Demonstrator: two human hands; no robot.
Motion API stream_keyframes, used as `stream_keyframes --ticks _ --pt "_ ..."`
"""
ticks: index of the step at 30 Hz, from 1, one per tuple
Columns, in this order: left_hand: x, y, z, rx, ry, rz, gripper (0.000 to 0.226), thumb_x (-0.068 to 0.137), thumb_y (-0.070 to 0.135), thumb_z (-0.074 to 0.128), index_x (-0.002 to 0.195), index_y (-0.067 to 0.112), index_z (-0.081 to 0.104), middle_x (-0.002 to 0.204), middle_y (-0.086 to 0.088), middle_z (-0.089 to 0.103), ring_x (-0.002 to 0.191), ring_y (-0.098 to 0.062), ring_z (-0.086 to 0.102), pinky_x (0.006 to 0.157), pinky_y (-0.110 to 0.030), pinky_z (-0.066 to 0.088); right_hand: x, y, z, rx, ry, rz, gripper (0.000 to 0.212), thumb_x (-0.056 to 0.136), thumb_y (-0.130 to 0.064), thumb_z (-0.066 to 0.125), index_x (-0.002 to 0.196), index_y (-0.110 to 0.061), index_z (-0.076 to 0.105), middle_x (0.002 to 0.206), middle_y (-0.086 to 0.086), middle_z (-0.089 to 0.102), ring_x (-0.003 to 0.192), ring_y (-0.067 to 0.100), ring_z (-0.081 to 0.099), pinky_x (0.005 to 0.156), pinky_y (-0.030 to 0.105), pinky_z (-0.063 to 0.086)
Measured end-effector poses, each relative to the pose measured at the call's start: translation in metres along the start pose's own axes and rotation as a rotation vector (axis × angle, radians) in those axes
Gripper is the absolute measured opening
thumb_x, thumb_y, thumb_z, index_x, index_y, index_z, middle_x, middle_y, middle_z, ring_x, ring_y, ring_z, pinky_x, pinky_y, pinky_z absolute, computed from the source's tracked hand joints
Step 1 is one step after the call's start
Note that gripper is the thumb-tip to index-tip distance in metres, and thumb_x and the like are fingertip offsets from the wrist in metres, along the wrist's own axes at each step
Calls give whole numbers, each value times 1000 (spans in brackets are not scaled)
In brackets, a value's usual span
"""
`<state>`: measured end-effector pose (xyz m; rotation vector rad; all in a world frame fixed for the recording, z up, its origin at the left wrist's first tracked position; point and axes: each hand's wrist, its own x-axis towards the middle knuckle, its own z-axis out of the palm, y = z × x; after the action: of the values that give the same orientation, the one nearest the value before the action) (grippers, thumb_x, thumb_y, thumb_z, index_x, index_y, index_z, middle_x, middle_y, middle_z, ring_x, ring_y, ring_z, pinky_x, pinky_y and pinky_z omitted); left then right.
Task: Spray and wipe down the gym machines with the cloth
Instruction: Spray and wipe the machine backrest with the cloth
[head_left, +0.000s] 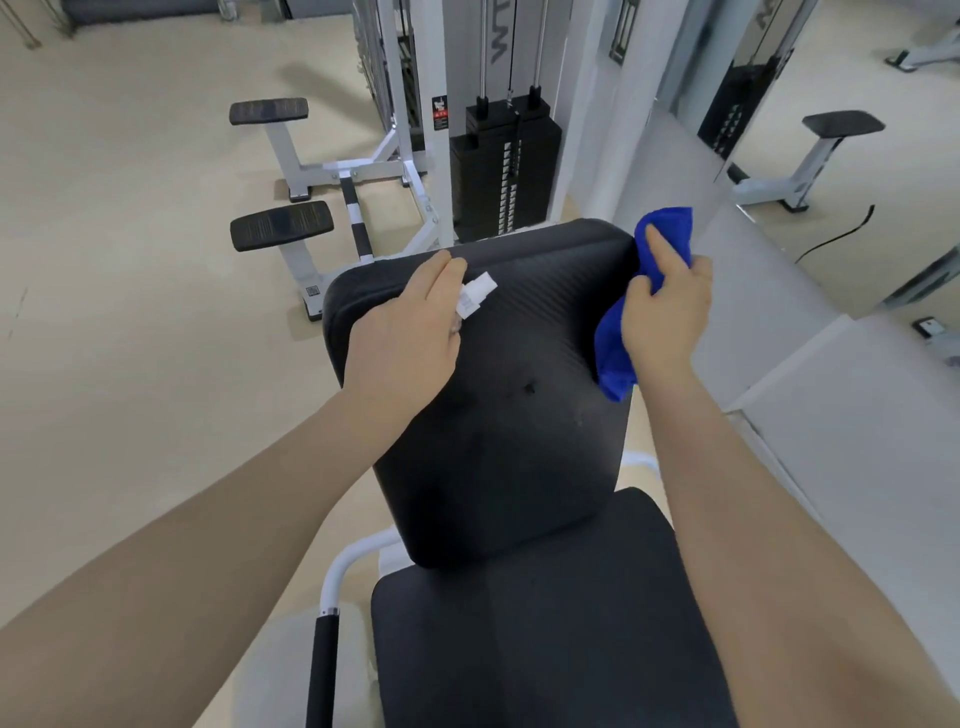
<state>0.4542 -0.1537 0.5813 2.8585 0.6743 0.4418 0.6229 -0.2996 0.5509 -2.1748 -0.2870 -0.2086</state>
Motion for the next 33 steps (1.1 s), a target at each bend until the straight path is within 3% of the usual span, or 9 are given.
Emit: stream_keyframes --ticks 7,11,13,16,20,23,28,30,33 --pt "1 -3 -6 -66 0 40 53 90 17 52 140 15 37 147 -2 38 104 -28 59 71 -33 43 -78 -45 33 -67 -211 -599 54 79 1 58 131 -14 53 102 16 50 75 21 52 69 29 49" --pt "-3 -14 -25 -121 -32 -18 51 88 23 53 137 21 39 142 1 45 118 -27 51 91 -38 42 -45 -44 17 122 -68 -140 51 91 -3 44 137 -25 47 107 5 39 84 11 41 76 7 29" --pt "-13 -26 -35 -166 16 -53 49 88 20 54 135 20 43 142 3 44 120 -23 49 92 -33 40 -43 -46 17 72 -18 -67 50 92 -5 42 137 -27 47 113 7 41 80 10 41 75 8 30" --pt "-30 -52 -41 -263 97 -193 37 88 15 53 125 15 53 131 -1 53 114 -23 50 84 -25 35 -67 -69 32 -12 -73 -175 49 88 -9 46 133 -28 50 117 10 43 78 13 42 77 20 34" --pt "-45 -78 -30 -625 53 -433 21 86 23 60 107 21 59 88 -4 65 85 -27 62 72 -41 51 -112 -93 58 -71 -255 -485 54 84 -9 56 136 -19 48 109 14 47 69 15 42 68 23 38" --pt "-47 -82 -26 -825 38 -485 24 86 21 63 109 22 59 88 -17 64 72 -26 58 65 -38 52 -106 -93 52 -173 -310 -607 55 85 -12 56 138 -22 45 109 15 47 67 20 44 65 27 42" --pt "-55 -89 -20 -947 -58 -491 30 87 14 61 103 39 54 84 -13 64 65 -24 52 63 -36 46 -86 -88 42 -160 -83 -201 53 89 -15 47 138 -32 42 123 10 42 76 23 48 77 29 40" --pt "-62 -97 -13 -982 -87 -491 42 86 7 58 98 47 52 91 -6 67 58 -14 56 65 -35 50 -109 -96 60 -168 -81 -291 54 84 -12 53 136 -27 46 117 12 45 69 19 44 68 24 35" --pt "-73 -105 -2 -1037 -112 -513 42 85 -2 52 106 35 54 97 6 67 49 -7 54 61 -30 51 -156 -106 87 -125 -228 -614 62 70 -6 69 130 -12 54 97 16 53 56 12 38 52 22 39"
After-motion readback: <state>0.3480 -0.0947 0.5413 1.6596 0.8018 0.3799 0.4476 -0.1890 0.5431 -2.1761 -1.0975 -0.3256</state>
